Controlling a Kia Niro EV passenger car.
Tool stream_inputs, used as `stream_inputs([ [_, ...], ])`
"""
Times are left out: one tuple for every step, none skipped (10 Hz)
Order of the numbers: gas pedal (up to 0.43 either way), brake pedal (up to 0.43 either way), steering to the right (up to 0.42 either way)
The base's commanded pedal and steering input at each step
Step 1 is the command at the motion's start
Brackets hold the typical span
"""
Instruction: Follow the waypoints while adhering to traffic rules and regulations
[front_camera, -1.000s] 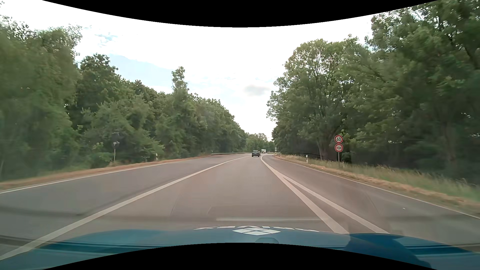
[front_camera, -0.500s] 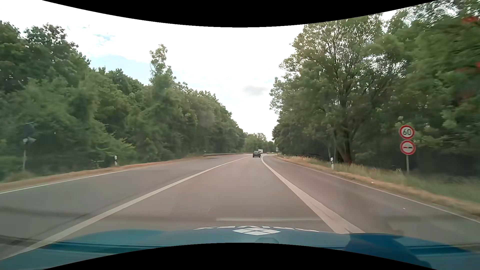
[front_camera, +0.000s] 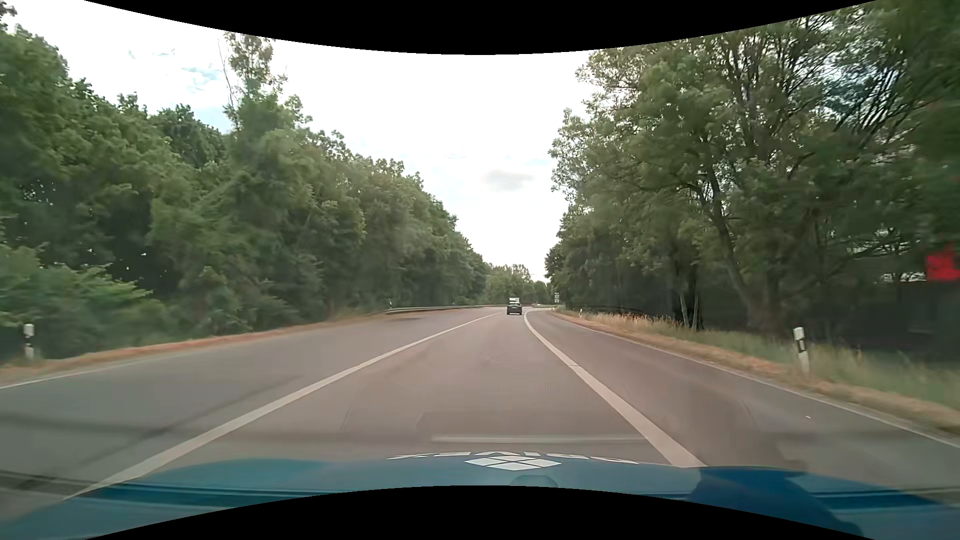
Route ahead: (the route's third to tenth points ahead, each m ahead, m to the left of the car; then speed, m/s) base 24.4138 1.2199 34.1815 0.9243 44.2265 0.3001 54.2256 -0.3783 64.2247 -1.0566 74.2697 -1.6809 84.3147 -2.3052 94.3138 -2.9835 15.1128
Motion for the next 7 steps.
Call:
stream_inputs([
  [0.197,0.000,0.004],
  [0.197,0.000,0.004],
  [0.197,0.000,0.004],
  [0.197,0.000,0.004],
  [0.197,0.000,0.004],
  [0.197,0.000,0.004],
  [0.197,0.000,0.004],
])
